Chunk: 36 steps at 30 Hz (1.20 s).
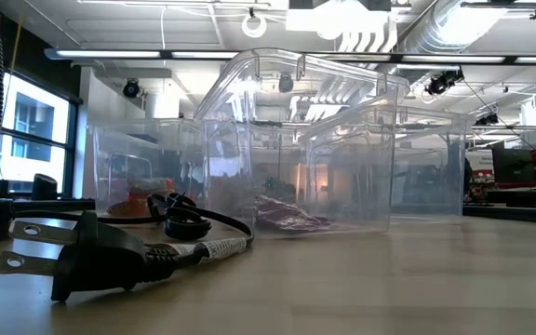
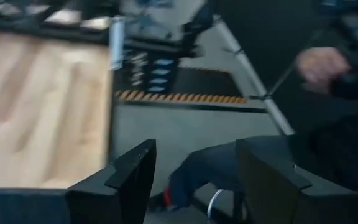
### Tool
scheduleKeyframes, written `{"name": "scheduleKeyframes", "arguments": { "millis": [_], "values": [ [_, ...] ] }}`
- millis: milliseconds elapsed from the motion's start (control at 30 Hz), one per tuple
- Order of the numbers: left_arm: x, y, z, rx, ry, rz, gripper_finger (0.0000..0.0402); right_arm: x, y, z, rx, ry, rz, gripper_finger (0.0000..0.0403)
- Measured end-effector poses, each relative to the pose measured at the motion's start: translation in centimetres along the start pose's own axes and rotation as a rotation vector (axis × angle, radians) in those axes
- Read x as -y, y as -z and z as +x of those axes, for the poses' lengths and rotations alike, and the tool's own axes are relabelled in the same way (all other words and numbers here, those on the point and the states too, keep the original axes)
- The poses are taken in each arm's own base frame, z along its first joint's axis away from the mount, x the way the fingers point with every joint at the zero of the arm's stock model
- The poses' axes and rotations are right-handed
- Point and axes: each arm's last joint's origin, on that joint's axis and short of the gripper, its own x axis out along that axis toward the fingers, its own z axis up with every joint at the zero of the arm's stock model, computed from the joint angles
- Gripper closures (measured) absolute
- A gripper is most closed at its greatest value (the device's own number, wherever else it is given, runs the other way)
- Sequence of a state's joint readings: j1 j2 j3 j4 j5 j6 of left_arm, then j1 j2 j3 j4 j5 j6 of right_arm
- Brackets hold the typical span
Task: Sort candy
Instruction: Put the blue candy into the right transparent bin
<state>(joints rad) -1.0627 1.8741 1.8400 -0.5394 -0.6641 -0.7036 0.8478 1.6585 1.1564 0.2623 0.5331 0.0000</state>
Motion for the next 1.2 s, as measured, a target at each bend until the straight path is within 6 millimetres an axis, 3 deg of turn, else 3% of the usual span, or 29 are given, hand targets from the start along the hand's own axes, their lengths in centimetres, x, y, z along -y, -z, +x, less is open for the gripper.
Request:
{"name": "scheduleKeyframes", "arguments": {
  "millis": [133,233,433,600,733,900,1200],
  "values": [
    [2.8,3.1,1.9,0.037,0.069,0.046,0.0188,0.1,0.0,0.0,-0.003,0.001,0.011,0.0210],
    [3.5,6.0,3.5,-0.014,0.052,0.030,0.0188,0.1,0.1,0.1,-0.008,0.003,0.024,0.0210],
    [2.8,10.8,6.4,-0.221,-0.026,-0.070,0.0188,0.3,0.2,0.2,-0.017,0.009,0.042,0.0210],
    [0.6,14.2,6.7,-0.474,-0.233,-0.108,0.0188,0.8,0.4,0.4,-0.033,0.022,0.053,0.0210],
    [-1.6,15.4,5.6,-0.624,-0.474,-0.137,0.0188,1.1,0.6,0.6,-0.052,0.034,0.073,0.0210],
    [-3.6,15.7,4.6,-0.648,-0.718,-0.182,0.0188,1.4,0.9,0.8,-0.076,0.045,0.085,0.0210],
    [-6.4,17.7,6.3,-0.829,-0.812,-0.353,0.0188,1.4,1.2,0.9,-0.094,0.048,0.099,0.0210]
  ]
}}
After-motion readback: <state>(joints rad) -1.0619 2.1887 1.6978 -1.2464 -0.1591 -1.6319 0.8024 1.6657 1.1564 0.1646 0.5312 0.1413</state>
